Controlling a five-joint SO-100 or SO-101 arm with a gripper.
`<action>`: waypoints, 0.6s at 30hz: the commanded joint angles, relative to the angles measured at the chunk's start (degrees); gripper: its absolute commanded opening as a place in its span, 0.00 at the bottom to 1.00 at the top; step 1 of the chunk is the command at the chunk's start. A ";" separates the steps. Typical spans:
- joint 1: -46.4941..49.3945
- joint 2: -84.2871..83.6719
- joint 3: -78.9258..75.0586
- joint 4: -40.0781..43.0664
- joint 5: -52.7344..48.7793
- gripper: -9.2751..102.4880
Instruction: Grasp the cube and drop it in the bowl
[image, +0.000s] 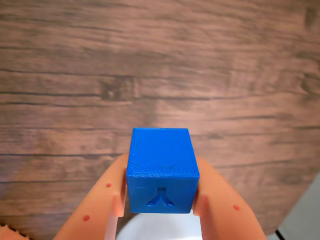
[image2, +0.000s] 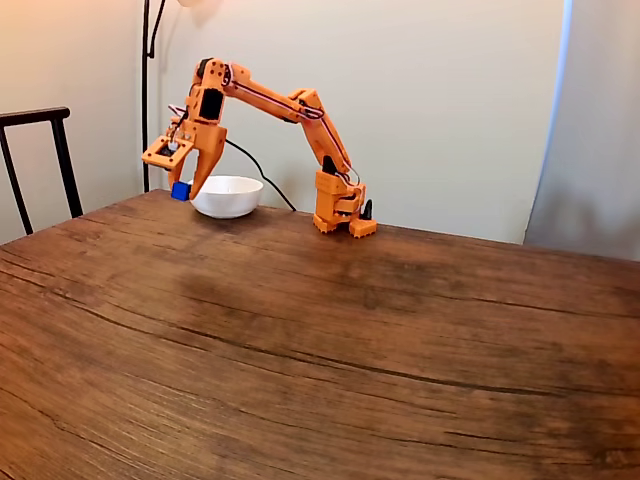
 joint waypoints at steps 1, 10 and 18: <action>2.20 6.94 0.44 3.43 0.44 0.17; 9.49 18.28 12.57 3.43 1.93 0.17; 16.35 25.40 21.88 3.34 3.69 0.17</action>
